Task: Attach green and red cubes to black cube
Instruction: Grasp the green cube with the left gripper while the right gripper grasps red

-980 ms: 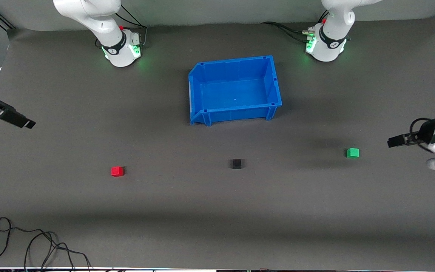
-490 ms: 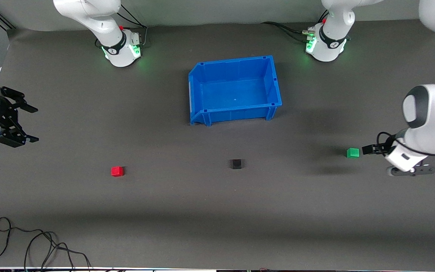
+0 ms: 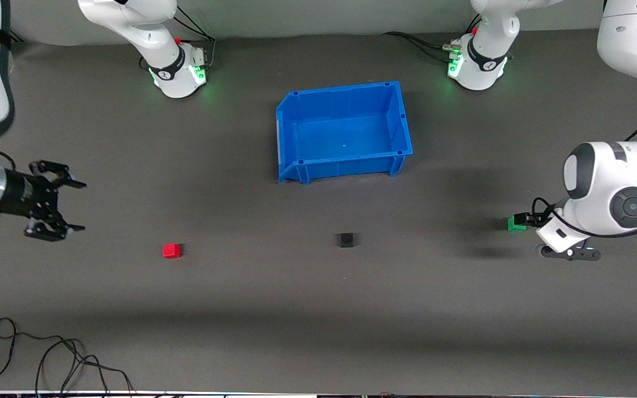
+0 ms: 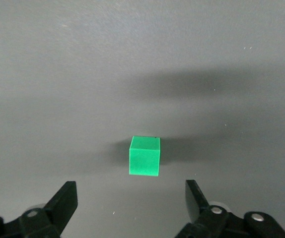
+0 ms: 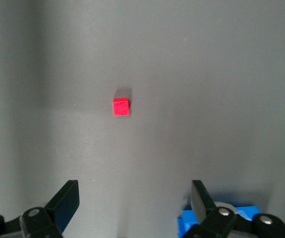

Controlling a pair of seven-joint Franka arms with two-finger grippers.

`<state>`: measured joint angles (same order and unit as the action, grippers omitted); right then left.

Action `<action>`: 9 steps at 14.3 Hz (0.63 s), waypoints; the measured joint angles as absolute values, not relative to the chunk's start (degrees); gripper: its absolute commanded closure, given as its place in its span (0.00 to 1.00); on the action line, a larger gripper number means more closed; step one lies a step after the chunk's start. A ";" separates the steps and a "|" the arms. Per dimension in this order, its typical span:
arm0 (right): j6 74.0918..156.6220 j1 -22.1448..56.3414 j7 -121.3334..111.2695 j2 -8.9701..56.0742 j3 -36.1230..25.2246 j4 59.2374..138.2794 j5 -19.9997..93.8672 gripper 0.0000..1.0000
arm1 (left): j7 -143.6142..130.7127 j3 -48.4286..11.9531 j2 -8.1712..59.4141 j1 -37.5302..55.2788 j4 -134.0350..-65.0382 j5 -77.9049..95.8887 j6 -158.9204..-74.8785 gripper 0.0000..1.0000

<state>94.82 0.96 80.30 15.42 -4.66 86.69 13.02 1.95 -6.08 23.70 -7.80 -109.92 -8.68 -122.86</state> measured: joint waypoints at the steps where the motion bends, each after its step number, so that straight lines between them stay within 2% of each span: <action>1: 97.88 0.96 80.29 16.03 -4.64 88.49 13.53 0.00 | 2.12 -6.07 24.00 -7.82 -111.08 -8.68 -124.45 0.08; 5: 111.36 0.97 76.18 16.90 -4.54 98.70 17.77 0.00 | 2.38 -6.27 27.03 -7.74 -112.78 -8.68 -129.26 0.12; 7: 118.29 0.97 72.88 17.54 -4.54 103.70 20.86 0.00 | 2.38 -6.23 28.65 -7.78 -112.77 -8.68 -130.19 0.19; 8: 121.49 0.98 71.90 18.48 -4.54 105.44 22.02 0.00 | 2.39 -6.18 29.46 -7.83 -112.77 -8.68 -130.50 0.17; 9: 124.32 1.00 71.09 19.93 -4.50 106.43 22.68 0.00 | 2.39 -6.12 30.15 -7.88 -112.76 -8.68 -131.01 0.00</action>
